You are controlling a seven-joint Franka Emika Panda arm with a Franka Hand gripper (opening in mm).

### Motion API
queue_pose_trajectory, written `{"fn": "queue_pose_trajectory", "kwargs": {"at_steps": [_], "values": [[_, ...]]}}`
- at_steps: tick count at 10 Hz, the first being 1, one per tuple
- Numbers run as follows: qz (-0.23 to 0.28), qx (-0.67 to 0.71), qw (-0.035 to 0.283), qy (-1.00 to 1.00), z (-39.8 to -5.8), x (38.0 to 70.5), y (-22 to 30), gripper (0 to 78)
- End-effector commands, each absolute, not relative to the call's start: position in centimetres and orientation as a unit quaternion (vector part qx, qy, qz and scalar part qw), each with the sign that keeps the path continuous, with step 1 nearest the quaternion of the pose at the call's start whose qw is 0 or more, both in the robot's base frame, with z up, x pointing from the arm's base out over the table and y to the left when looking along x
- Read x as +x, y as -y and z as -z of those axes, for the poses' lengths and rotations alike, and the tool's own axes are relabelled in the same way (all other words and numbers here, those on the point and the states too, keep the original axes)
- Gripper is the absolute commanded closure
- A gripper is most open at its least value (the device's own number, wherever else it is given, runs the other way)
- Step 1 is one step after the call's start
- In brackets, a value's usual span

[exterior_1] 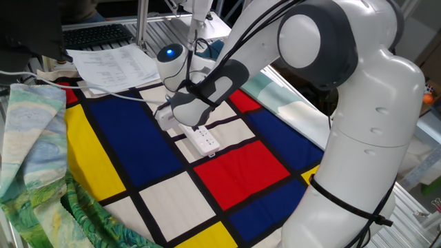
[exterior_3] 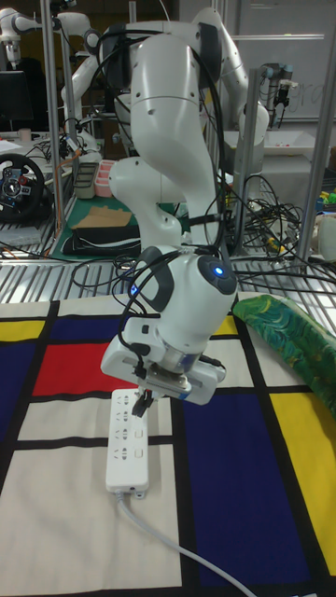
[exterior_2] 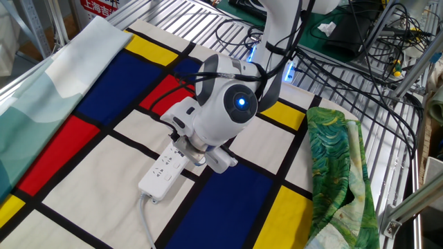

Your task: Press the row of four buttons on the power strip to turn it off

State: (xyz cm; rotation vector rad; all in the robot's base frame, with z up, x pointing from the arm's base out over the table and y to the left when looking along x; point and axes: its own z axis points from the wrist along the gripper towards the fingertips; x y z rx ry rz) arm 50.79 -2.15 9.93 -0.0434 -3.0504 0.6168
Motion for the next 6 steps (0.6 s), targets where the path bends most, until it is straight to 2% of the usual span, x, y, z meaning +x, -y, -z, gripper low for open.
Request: {"fn": "queue_pose_trajectory", "kwargs": {"at_steps": [1,6], "values": [[-0.192,-0.031,0.032,0.980,-9.98,50.86,2.13,77.6],[-0.191,-0.032,0.037,0.980,-9.99,50.86,2.12,77.6]]}}
